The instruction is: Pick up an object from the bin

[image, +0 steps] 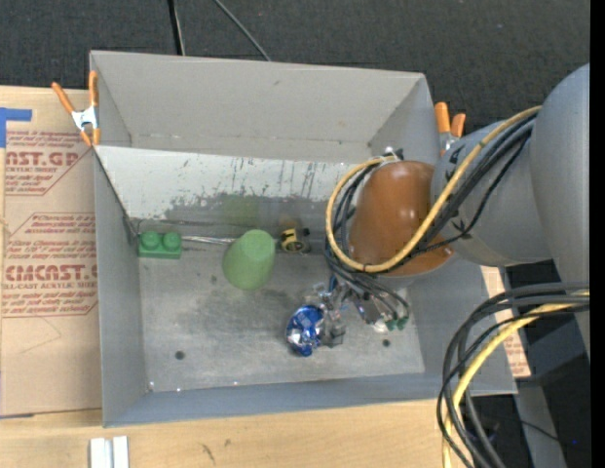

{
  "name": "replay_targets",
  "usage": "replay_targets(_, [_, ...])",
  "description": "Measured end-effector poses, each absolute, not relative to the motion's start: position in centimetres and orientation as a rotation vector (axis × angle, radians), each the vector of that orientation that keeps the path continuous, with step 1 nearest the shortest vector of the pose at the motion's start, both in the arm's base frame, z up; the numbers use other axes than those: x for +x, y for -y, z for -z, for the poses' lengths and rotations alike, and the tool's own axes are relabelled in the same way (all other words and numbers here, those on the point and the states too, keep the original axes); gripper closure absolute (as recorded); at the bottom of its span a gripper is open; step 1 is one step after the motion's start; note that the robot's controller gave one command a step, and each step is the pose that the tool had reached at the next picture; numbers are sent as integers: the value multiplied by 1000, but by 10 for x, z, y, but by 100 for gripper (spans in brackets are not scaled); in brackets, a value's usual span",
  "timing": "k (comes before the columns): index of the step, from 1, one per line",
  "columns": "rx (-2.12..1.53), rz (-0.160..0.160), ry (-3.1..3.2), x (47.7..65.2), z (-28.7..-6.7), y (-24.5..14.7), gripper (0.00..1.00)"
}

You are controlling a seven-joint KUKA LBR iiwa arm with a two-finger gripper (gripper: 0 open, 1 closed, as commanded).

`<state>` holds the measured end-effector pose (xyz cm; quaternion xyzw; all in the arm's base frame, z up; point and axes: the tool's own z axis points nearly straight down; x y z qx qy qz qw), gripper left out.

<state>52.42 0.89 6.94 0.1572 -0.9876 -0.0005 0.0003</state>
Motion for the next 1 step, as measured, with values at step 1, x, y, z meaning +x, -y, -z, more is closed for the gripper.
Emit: replay_targets(1, [570,-3,3101,531,-236,-6,100])
